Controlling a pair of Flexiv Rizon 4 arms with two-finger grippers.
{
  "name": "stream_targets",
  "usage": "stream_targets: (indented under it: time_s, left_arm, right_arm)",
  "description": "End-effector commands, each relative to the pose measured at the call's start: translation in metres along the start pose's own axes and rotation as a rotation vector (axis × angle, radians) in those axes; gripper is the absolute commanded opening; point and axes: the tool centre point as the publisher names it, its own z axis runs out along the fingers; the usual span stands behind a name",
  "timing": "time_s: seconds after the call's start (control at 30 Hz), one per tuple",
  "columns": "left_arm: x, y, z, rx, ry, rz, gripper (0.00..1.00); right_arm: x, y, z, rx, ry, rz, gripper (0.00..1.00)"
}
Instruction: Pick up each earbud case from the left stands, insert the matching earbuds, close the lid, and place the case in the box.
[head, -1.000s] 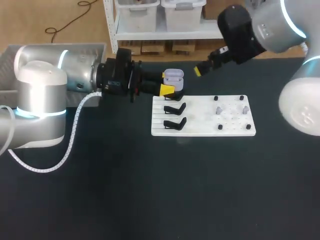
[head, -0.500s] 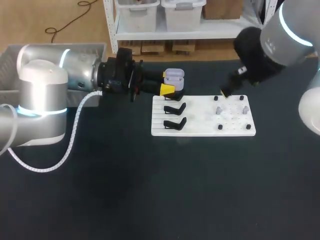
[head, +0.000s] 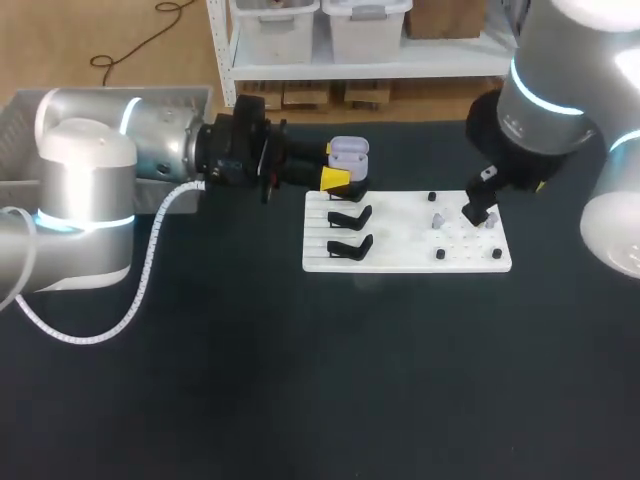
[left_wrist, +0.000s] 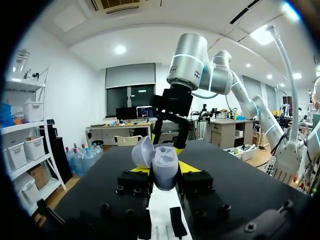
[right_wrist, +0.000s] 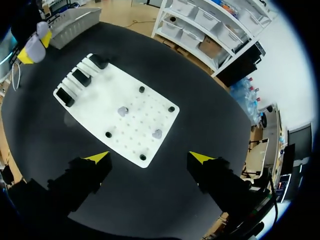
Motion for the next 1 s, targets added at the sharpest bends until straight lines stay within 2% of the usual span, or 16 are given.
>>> stream_targets:
  time_s: [0.03,0.2,0.43,0.57,1.0]
  left_arm:
    - [0.0,0.001,0.0,0.002,0.0,0.0,0.0]
    - [0.0,0.001,0.0,0.002,0.0,0.0,0.0]
    - [0.0,0.001,0.0,0.002,0.0,0.0,0.0]
    - [0.0,0.001,0.0,0.002,0.0,0.0,0.0]
    - [0.0,0.001,0.0,0.002,0.0,0.0,0.0]
  right_arm:
    - [-0.008,-0.002,0.011,0.013,0.046,0.023,1.0]
    - [-0.011,-0.006,0.022,0.014,0.124,0.055,1.0]
    - [-0.015,-0.007,0.035,0.002,0.154,0.09,1.0]
    - [-0.015,-0.008,0.039,-0.012,0.158,0.124,1.0]
    - [-0.015,-0.008,0.039,-0.012,0.158,0.124,1.0]
